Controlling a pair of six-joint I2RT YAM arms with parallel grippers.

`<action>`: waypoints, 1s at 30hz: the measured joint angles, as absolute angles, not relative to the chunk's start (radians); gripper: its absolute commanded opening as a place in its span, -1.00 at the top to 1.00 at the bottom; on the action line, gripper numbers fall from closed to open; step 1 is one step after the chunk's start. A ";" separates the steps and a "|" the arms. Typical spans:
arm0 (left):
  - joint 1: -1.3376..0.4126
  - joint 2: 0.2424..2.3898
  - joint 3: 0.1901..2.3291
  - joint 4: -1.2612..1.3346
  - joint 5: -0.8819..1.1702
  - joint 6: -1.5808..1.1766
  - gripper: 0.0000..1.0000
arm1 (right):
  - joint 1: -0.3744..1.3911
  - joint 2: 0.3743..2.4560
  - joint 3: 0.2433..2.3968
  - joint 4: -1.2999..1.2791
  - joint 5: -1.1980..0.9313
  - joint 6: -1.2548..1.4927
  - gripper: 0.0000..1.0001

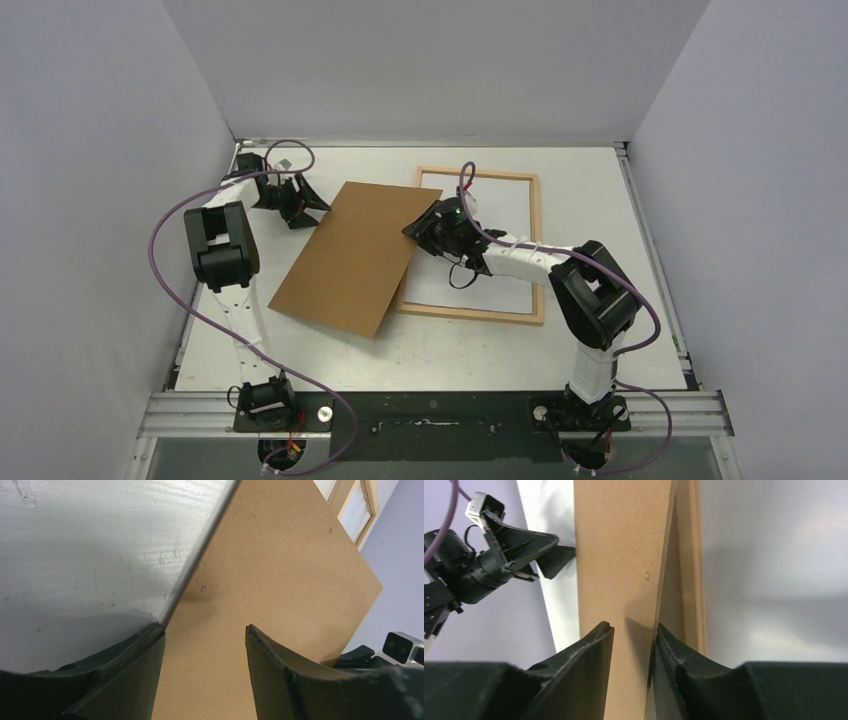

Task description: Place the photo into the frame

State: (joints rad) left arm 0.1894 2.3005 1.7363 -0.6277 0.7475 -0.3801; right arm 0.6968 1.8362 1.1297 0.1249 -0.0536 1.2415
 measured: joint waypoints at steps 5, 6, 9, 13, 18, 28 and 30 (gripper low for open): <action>0.187 2.300 1.748 -0.647 0.729 -0.376 -0.13 | 0.704 1.836 1.130 0.172 -0.073 1.246 0.78; 0.187 2.300 1.750 -0.649 0.725 -0.374 -0.14 | 0.706 1.836 1.130 0.173 -0.075 1.251 0.88; 0.184 2.300 1.758 -0.658 0.709 -0.373 -0.15 | 0.707 1.836 1.141 0.170 -0.082 1.288 1.00; 0.175 2.292 1.783 -0.689 0.677 -0.370 -0.22 | 0.710 1.836 1.191 0.157 -0.094 1.310 1.00; 0.159 2.208 1.810 -0.741 0.618 -0.348 -0.31 | 0.718 1.836 1.231 0.094 -0.091 1.308 1.00; 0.109 1.769 1.736 -0.781 0.486 -0.270 -0.52 | 0.721 1.773 1.321 -0.111 -0.067 1.264 1.00; 0.094 1.668 1.685 -0.768 0.469 -0.257 -0.69 | 0.721 1.754 1.322 -0.148 -0.057 1.265 1.00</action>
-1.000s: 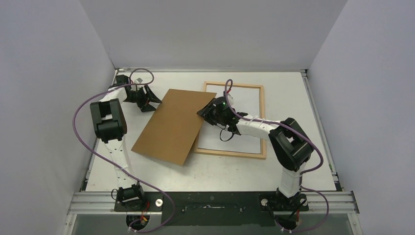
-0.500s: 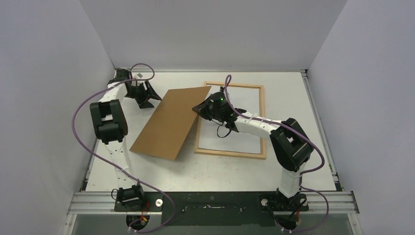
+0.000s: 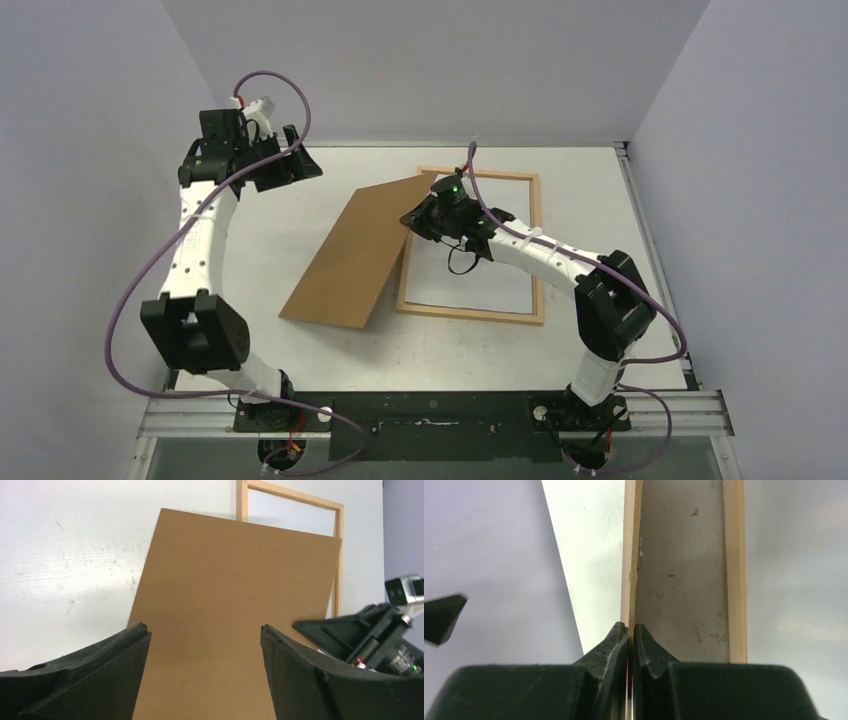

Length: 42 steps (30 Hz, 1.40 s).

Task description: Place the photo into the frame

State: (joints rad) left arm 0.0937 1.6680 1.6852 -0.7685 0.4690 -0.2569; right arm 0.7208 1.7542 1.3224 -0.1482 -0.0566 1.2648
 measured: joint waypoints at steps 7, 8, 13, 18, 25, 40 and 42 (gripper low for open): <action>0.072 1.364 1.523 -0.759 0.389 -0.245 -0.94 | 0.737 1.742 1.374 -0.253 -0.009 1.277 1.00; 0.072 1.327 1.502 -0.758 0.381 -0.242 -0.94 | 0.743 1.742 1.385 -0.264 0.001 1.276 1.00; 0.073 1.171 1.424 -0.750 0.401 -0.207 -0.93 | 0.759 1.742 1.430 -0.333 0.039 1.286 1.00; 0.068 1.055 1.353 -0.684 0.519 -0.198 -0.89 | 0.778 1.742 1.453 -0.389 0.087 1.330 1.00; -0.001 0.918 1.238 -0.659 0.643 -0.165 -0.76 | 0.804 1.745 1.516 -0.477 0.159 1.378 1.00; -0.103 0.876 1.199 -0.828 0.488 0.072 -0.76 | 0.779 1.831 1.742 -0.553 0.224 1.220 1.00; -0.103 0.881 1.199 -0.827 0.455 0.059 -0.75 | 0.778 1.833 1.774 -0.559 0.225 1.183 1.00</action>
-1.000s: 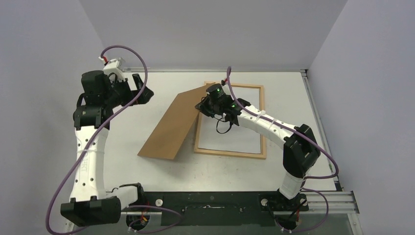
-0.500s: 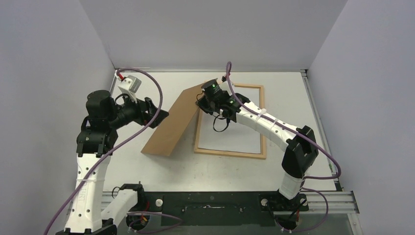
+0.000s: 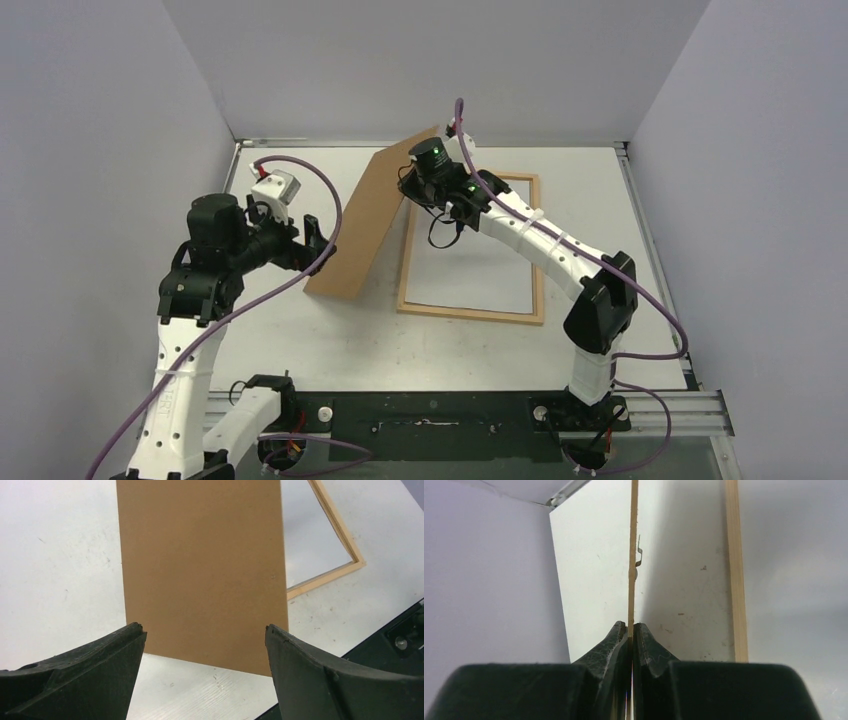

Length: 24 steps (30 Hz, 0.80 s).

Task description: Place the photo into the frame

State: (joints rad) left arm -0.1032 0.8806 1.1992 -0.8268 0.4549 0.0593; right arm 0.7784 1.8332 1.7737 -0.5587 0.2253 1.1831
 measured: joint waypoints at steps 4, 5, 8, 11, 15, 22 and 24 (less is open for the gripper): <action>-0.104 0.907 1.208 -0.810 0.443 -0.043 -0.67 | 0.779 1.831 1.859 -0.580 0.242 1.103 1.00; -0.104 0.914 1.211 -0.795 0.445 -0.080 -0.67 | 0.778 1.827 1.867 -0.579 0.247 1.090 1.00; -0.115 0.916 1.213 -0.728 0.450 -0.186 -0.66 | 0.778 1.813 1.868 -0.583 0.262 1.068 1.00; -0.130 0.902 1.213 -0.662 0.453 -0.262 -0.66 | 0.778 1.802 1.868 -0.613 0.292 1.036 1.00; -0.155 0.879 1.213 -0.573 0.451 -0.336 -0.65 | 0.781 1.784 1.871 -0.646 0.354 0.997 1.00; -0.315 0.938 1.212 -0.458 0.364 -0.356 -0.64 | 0.786 1.735 1.913 -0.681 0.486 0.911 1.00; -0.405 0.989 1.229 -0.456 0.294 -0.334 -0.64 | 0.786 1.727 1.935 -0.694 0.517 0.898 1.00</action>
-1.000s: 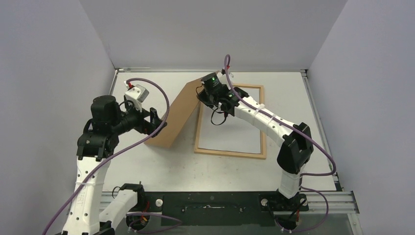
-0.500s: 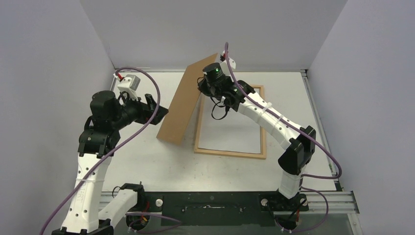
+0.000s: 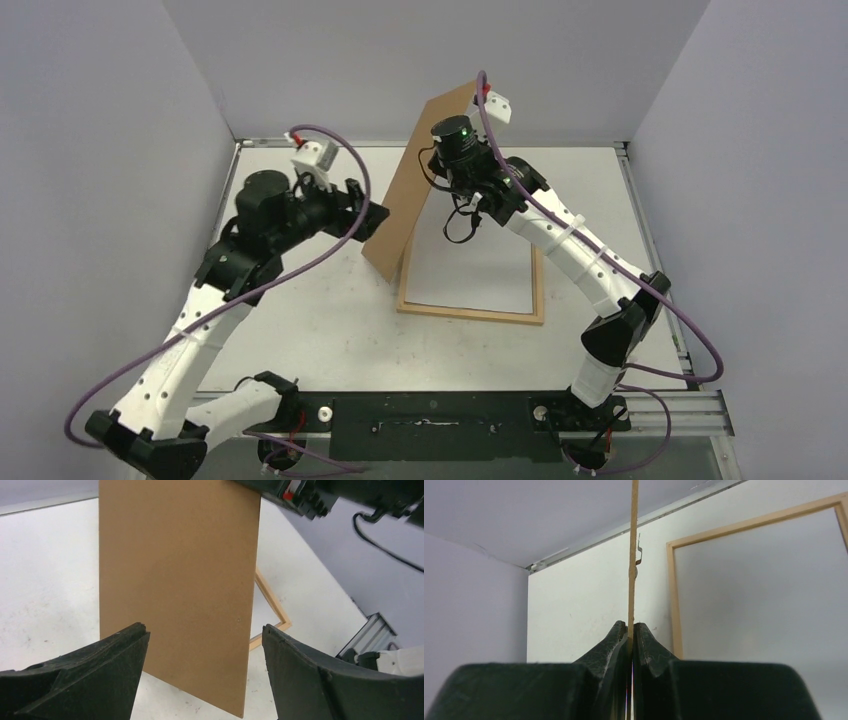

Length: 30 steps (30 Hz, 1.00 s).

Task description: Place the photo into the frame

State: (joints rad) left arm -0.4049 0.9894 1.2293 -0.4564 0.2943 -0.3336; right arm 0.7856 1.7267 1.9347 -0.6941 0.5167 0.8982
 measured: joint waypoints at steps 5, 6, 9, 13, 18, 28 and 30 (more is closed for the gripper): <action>-0.628 1.112 1.258 -0.439 0.086 -0.250 -0.66 | 0.784 1.718 1.967 -0.724 0.560 0.901 1.00; -0.675 1.128 1.258 -0.430 0.042 -0.228 -0.69 | 0.784 1.716 1.968 -0.730 0.564 0.905 1.00; -0.755 1.155 1.258 -0.393 -0.031 -0.182 -0.74 | 0.784 1.716 1.968 -0.747 0.565 0.917 1.00; -0.823 1.179 1.258 -0.344 -0.140 -0.135 -0.74 | 0.784 1.716 1.968 -0.773 0.565 0.937 1.00; -0.866 1.211 1.256 -0.275 -0.266 -0.127 -0.78 | 0.784 1.713 1.968 -0.787 0.564 0.968 1.00; -0.915 1.257 1.222 -0.192 -0.362 -0.093 -0.63 | 0.734 1.695 1.967 -0.822 0.488 1.078 1.00; -0.915 1.257 1.210 -0.186 -0.368 -0.093 -0.51 | 0.720 1.691 1.967 -0.826 0.472 1.095 1.00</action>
State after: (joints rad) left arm -0.9154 1.2568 1.2098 -0.1860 -0.3676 -0.0925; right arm 0.7200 1.6913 1.9675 -0.8261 0.4717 1.0946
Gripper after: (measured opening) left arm 0.829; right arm 0.053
